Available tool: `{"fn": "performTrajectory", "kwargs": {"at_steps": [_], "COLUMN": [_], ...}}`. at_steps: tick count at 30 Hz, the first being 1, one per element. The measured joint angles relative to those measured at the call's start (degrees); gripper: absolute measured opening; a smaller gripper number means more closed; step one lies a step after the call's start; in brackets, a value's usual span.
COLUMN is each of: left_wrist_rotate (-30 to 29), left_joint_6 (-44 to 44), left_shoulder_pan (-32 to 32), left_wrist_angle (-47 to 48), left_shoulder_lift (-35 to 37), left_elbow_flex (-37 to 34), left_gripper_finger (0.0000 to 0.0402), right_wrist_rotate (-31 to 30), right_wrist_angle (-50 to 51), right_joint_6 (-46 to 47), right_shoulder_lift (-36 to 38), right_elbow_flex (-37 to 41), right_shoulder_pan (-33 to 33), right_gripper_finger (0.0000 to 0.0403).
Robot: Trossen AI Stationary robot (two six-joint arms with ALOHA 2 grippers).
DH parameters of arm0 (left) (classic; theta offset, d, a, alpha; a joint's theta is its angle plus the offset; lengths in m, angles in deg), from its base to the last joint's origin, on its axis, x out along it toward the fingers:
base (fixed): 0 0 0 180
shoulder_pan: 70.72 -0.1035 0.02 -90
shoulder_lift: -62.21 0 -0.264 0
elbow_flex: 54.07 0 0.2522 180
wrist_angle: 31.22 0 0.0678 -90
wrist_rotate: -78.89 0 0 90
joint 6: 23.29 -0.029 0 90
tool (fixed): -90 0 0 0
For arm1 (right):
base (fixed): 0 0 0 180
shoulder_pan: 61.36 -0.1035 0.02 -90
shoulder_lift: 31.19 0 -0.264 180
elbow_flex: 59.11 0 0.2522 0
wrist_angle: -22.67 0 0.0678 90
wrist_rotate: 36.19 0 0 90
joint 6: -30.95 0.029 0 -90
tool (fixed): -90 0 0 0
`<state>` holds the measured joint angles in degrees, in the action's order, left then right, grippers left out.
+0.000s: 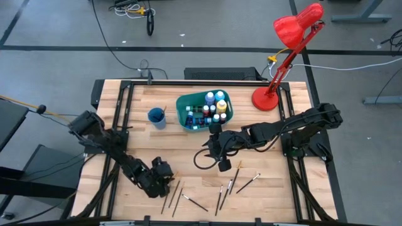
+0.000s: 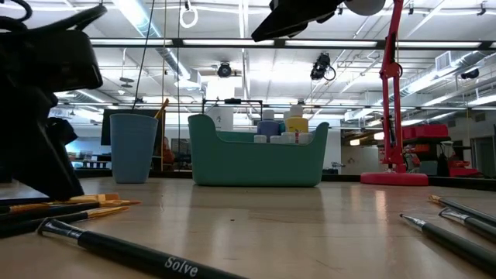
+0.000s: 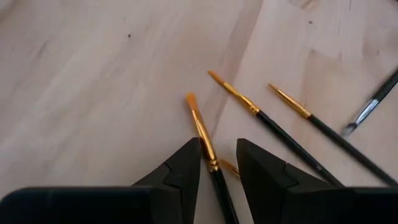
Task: Pick & Place Paint Supplies
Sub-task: Put the gold paint brush into the blue cup
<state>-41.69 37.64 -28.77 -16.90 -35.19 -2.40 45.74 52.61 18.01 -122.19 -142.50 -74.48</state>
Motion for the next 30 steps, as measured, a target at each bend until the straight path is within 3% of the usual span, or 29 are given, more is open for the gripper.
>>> {"fn": "performTrajectory", "kwargs": {"at_steps": [7, 15, 30], "left_wrist_rotate": [-2.8, -1.8, -10.7], "left_joint_6": [-6.2, -7.7, -7.7], "left_shoulder_pan": [-2.1, -3.1, -4.3], "left_wrist_angle": [1.3, 2.2, 3.6], "left_shoulder_lift": [-0.1, -0.1, 2.9], "left_elbow_flex": [-0.1, -0.2, -0.5], "left_gripper_finger": [0.0102, 0.0014, 0.0008], "right_wrist_rotate": [0.0, 0.0, 0.0], "right_wrist_angle": [-0.9, -1.0, -1.0], "right_joint_6": [0.0, 0.0, 0.0], "right_shoulder_lift": [0.0, 0.0, 0.0], "right_elbow_flex": [0.0, 0.0, 0.0], "right_shoulder_pan": [0.0, 0.0, 0.0], "right_gripper_finger": [0.0192, 0.0192, 0.0192]}}
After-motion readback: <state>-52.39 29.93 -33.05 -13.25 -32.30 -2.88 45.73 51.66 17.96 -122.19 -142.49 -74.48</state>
